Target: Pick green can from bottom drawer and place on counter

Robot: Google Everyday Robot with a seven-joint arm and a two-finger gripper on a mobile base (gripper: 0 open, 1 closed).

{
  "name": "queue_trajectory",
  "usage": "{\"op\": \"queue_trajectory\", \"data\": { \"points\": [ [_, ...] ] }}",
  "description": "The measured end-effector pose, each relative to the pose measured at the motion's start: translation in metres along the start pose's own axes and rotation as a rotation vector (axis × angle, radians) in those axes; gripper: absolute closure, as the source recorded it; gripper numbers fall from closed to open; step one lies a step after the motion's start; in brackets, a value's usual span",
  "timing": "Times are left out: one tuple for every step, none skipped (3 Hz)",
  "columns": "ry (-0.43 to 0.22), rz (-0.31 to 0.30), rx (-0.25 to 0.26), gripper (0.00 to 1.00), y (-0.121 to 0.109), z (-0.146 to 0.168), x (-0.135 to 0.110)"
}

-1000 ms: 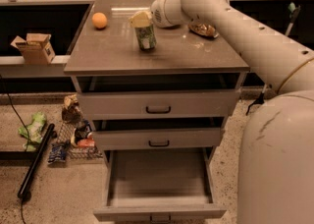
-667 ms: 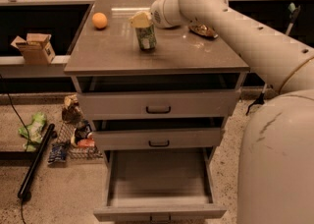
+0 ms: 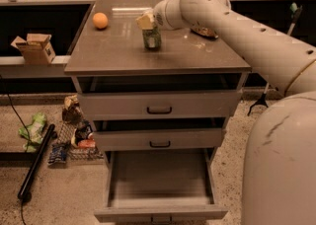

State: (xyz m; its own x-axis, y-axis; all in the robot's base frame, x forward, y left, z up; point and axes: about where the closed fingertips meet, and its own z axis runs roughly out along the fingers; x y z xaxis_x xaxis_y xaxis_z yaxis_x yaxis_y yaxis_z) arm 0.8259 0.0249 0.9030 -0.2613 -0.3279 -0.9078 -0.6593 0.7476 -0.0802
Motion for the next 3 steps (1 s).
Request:
{"op": "queue_trajectory", "data": {
  "points": [
    [0.0, 0.001, 0.002, 0.0, 0.0, 0.0, 0.0],
    [-0.046, 0.031, -0.024, 0.0, -0.012, -0.014, -0.005],
    [-0.128, 0.065, -0.072, 0.0, -0.032, -0.046, -0.025]
  ]
}}
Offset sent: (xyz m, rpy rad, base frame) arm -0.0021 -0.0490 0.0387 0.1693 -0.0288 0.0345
